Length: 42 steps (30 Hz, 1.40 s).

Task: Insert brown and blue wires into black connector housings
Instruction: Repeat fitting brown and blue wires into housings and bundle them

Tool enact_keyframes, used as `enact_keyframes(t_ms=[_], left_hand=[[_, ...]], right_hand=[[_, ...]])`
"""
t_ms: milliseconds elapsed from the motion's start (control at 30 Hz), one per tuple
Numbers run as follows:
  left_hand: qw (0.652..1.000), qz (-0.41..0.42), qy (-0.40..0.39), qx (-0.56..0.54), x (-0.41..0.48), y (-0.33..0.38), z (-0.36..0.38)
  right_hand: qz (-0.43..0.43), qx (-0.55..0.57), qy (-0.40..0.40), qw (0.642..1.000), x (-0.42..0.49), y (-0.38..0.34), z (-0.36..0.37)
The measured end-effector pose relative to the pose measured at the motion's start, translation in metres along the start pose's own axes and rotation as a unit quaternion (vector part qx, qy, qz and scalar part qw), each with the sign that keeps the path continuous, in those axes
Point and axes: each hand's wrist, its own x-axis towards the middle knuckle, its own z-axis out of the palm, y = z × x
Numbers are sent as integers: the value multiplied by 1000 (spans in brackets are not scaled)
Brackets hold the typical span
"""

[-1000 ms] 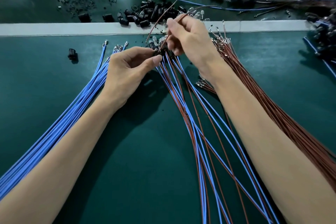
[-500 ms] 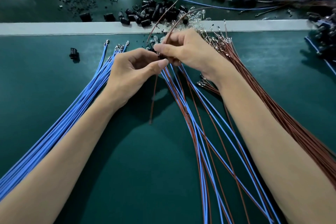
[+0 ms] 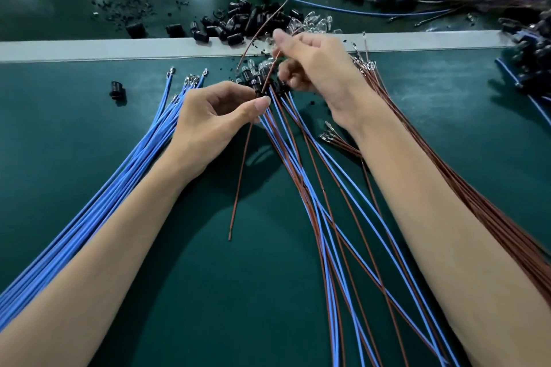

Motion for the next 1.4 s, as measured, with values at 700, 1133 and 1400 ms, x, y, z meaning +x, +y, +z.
enact_keyframes(t_ms=[700,1133,1400], left_hand=[[1000,1,4,3,0,-2,4],[991,58,97,-67,-1,2,3],[972,80,212,-56,-1,-2,0]], right_hand=[[-39,98,0,994,-2,8,10],[-218,-207,-45,953,-1,17,28],[-282,-427,-149,846,7,24,63]])
